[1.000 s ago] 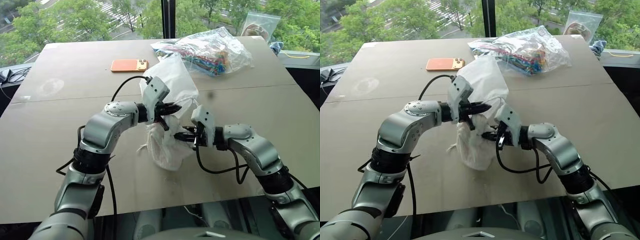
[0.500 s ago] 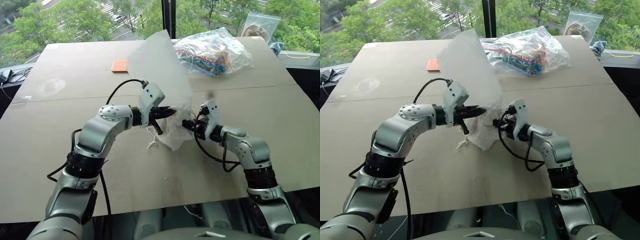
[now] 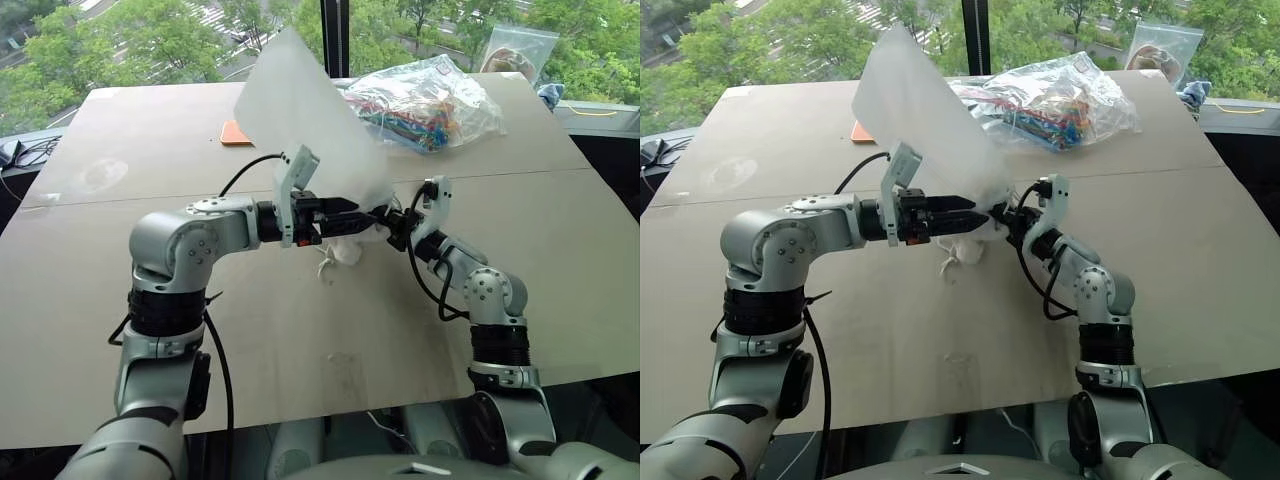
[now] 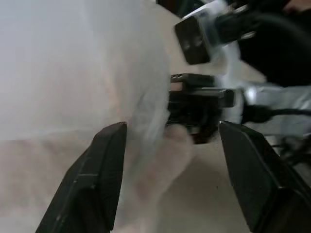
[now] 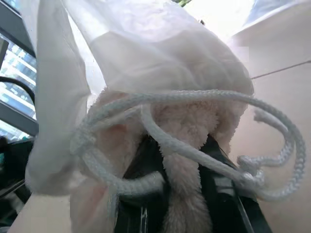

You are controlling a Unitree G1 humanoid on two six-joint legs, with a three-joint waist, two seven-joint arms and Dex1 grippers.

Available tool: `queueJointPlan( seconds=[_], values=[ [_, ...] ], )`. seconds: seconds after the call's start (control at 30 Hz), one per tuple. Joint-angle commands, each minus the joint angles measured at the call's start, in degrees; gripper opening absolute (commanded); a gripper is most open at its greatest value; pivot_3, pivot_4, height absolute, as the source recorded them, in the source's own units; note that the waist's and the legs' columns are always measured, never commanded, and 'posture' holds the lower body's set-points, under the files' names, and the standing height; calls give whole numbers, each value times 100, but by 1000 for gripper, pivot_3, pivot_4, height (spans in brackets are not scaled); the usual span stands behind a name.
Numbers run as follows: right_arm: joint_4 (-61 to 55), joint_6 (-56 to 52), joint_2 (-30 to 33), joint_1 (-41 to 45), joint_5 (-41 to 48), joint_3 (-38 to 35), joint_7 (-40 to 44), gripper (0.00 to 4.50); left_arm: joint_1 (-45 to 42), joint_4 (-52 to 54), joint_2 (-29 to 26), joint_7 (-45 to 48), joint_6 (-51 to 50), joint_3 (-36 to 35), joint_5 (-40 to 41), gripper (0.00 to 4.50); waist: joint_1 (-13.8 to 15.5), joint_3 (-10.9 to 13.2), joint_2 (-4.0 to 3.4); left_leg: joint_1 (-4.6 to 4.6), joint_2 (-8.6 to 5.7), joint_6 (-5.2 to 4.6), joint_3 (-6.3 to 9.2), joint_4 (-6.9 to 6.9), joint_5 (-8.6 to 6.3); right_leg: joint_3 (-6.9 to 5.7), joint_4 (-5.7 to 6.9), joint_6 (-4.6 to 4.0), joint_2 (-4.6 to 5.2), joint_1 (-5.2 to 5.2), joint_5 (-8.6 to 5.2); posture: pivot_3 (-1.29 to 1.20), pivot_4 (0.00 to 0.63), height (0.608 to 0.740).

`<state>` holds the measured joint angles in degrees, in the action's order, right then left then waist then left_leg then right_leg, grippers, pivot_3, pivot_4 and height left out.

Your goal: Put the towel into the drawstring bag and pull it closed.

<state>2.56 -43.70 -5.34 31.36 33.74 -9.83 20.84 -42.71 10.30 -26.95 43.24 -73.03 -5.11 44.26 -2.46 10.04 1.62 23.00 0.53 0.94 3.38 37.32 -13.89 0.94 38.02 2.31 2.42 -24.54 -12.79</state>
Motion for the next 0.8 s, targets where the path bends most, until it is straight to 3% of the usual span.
queueJointPlan(
  seconds=[0.03,0.17,0.3,0.47,0.6,0.8],
  values=[
    [134,672,-246,260,-99,233,97,31,-277,128,245,-282,-726,-431,670,2802,-13,0,0,-1,0,0,-1,-1,0,2,0,0,0,0,0,0,150,740],
    [453,863,-666,450,191,263,216,31,-231,248,397,-517,-958,-428,849,2802,-8,0,-1,-8,0,1,-2,-7,1,7,2,-1,-1,0,0,0,150,740],
    [533,1005,-559,385,192,441,389,31,-82,446,181,-489,-373,-280,578,2802,-8,1,-2,-8,0,2,-6,-7,1,11,1,-1,-1,0,1,0,150,740],
    [433,1019,-304,140,103,544,395,31,247,325,-497,-187,1485,-45,-506,2802,-13,2,-4,-14,2,4,-9,-14,2,16,1,-3,-4,-1,1,0,150,740],
    [413,1006,-135,17,-2,588,349,31,507,-82,-853,77,1849,-313,-510,2802,2,3,-5,-15,4,3,-12,-16,1,18,-2,-3,-7,-2,0,0,150,740],
    [564,1060,-86,136,-71,532,247,31,912,-629,-1189,283,4076,361,-2070,2802,9,3,-6,-14,3,2,-13,-15,1,17,-3,-3,-6,-1,1,0,150,740]
  ],
)
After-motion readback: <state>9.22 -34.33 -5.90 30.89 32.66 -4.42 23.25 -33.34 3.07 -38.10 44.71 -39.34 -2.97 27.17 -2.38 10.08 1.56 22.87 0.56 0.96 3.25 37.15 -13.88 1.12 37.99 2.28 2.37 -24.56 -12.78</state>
